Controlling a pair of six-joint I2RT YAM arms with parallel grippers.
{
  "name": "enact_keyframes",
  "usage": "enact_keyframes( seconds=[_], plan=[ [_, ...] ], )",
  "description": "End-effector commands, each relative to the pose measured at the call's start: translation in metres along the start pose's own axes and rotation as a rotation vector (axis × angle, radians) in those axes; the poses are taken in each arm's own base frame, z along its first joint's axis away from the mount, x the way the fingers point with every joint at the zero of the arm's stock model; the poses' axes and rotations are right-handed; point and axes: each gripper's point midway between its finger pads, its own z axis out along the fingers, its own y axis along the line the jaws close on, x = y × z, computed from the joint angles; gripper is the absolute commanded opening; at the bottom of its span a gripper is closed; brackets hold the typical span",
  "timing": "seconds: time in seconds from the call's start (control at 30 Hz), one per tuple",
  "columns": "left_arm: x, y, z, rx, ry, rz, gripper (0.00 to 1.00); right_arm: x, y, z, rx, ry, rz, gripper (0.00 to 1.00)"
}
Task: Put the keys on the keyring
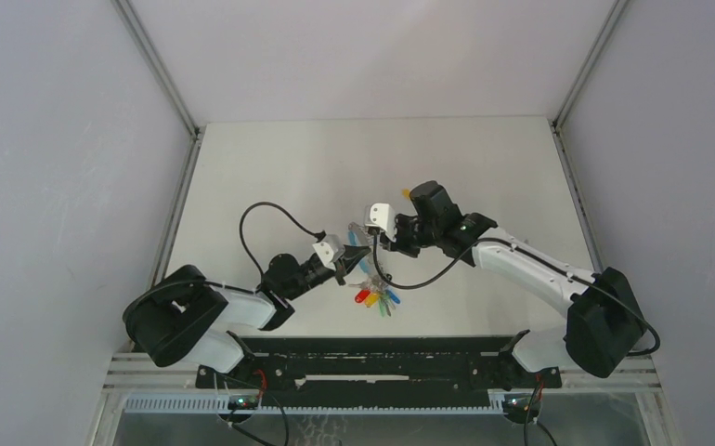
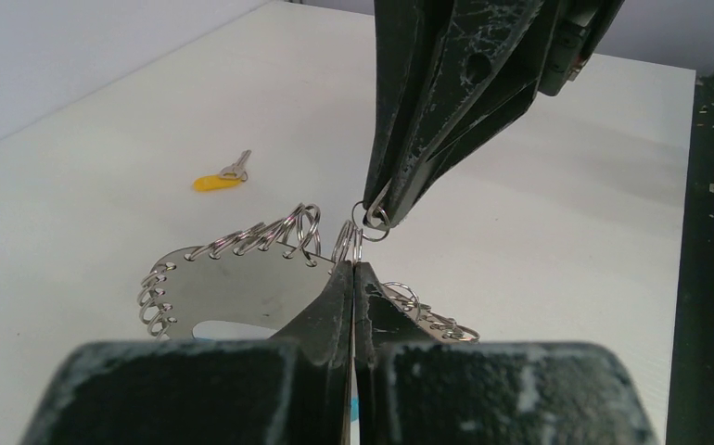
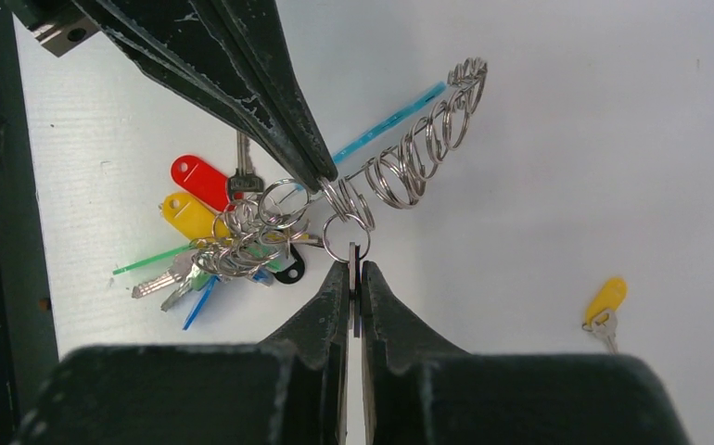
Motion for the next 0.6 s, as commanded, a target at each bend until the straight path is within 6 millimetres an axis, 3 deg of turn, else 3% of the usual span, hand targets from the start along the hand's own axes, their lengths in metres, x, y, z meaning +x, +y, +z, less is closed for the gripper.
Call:
enact_keyframes(
  seconds=[0.0, 0.1, 0.27, 0.57],
  plan=[
    [-0.011, 0.000, -0.004, -0.007, -0.056, 0.017, 0.00, -0.012, -0.015, -0.004, 0.073, -0.033, -0.009, 0.00],
    [-0.007, -0.002, -0.002, 0.008, -0.034, 0.022, 0.01, -0.032, -0.015, -0.012, 0.082, -0.082, -0.065, 0.00],
    [-0.001, -0.005, -0.001, 0.032, -0.004, 0.036, 0.13, -0.059, -0.014, -0.022, 0.079, -0.119, -0.153, 0.00],
    [-0.005, -0.014, 0.003, 0.083, -0.007, 0.033, 0.29, -0.074, -0.007, -0.021, 0.051, -0.133, -0.215, 0.00]
  ],
)
